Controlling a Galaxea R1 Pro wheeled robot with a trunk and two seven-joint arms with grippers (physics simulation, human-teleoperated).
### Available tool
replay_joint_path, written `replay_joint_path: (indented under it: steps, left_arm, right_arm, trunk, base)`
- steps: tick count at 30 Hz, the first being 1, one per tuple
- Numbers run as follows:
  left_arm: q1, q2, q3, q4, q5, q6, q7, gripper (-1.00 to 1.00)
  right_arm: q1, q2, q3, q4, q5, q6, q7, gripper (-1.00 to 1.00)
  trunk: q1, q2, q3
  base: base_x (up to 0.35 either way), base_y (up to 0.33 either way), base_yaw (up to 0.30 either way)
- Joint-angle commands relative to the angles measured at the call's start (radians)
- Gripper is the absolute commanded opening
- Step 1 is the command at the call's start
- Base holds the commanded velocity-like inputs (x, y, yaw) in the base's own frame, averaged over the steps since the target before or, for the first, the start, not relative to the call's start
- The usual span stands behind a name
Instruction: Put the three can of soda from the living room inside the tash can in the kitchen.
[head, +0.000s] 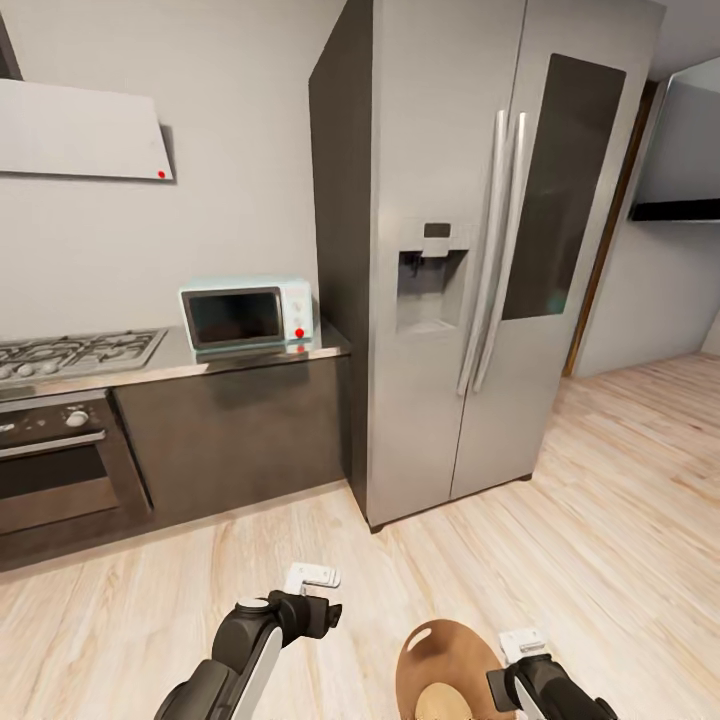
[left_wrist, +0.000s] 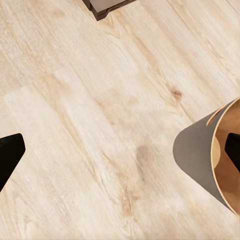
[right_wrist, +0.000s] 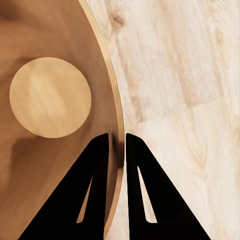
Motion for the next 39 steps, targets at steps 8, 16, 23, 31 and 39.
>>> replay_joint_path:
  steps: [8, 16, 23, 31, 39]
  left_arm:
    - [0.000, -0.001, -0.001, 0.001, -0.001, 0.000, 0.001, 1.00]
    - [-0.001, -0.001, 0.001, 0.017, -0.003, -0.001, 0.001, 1.00]
    - [-0.004, -0.008, 0.003, 0.110, 0.007, -0.002, 0.004, 1.00]
    - [-0.007, -0.013, 0.004, 0.186, 0.007, -0.054, 0.013, 1.00]
    - [-0.060, -0.015, 0.004, 0.327, 0.048, -0.096, 0.017, 1.00]
  right_arm:
    - [0.000, 0.000, -0.002, -0.176, -0.006, 0.171, 0.004, -1.00]
    - [-0.035, -0.001, -0.012, -0.348, -0.015, 0.332, -0.004, -1.00]
    - [-0.046, 0.000, -0.028, -0.335, -0.018, 0.333, -0.009, -1.00]
    - [-0.049, 0.001, -0.047, -0.215, -0.019, 0.237, -0.010, -1.00]
    - [-0.049, 0.000, -0.050, -0.134, -0.020, 0.147, -0.007, -1.00]
  trunk:
    - [0.000, 0.000, -0.001]
    - [0.000, 0.000, -0.001]
    - [0.000, 0.000, -0.001]
    - [0.000, 0.000, -0.001]
    - [0.000, 0.000, -0.001]
  base:
    - [0.000, 0.000, 0.000]
    - [0.000, 0.000, 0.000]
    - [0.000, 0.000, 0.000]
    - [0.000, 0.000, 0.000]
    - [0.000, 0.000, 0.000]
